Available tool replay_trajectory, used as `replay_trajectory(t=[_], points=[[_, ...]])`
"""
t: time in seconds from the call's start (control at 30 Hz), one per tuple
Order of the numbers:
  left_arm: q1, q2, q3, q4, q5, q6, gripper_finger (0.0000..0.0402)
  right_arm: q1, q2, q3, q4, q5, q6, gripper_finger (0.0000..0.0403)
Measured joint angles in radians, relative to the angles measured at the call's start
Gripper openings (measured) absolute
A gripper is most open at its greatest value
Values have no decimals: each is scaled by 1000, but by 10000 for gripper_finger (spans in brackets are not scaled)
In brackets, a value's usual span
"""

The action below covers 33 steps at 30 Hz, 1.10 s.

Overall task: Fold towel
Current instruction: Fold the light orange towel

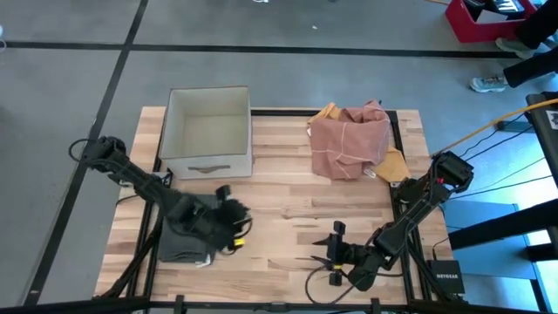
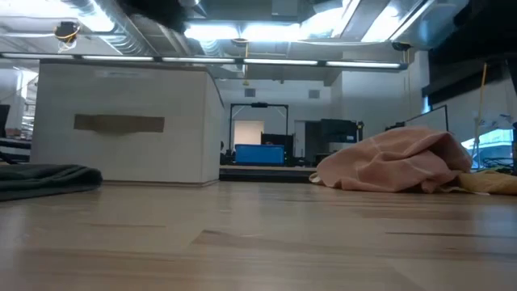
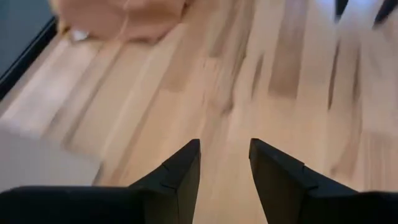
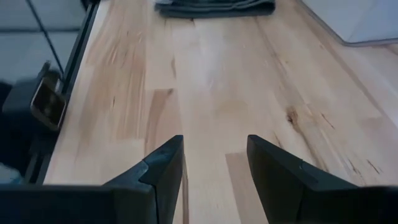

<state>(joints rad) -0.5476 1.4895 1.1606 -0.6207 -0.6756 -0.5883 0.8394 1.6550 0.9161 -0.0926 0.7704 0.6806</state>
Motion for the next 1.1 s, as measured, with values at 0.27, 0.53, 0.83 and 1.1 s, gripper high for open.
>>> replay_trajectory(t=[0.27,0.53,0.83,1.1], points=[[249,6,-89,219,272,198,115,-138,-32,32,-38,2,-133,186],[289,6,-178,247,364,153,104,-435,-188,77,-459,-25,-236,254],[279,6,-206,243,363,144,104,-870,-214,57,-565,-320,-421,276],[279,6,-206,244,359,151,104,-1023,-78,12,-398,-456,-229,243]])
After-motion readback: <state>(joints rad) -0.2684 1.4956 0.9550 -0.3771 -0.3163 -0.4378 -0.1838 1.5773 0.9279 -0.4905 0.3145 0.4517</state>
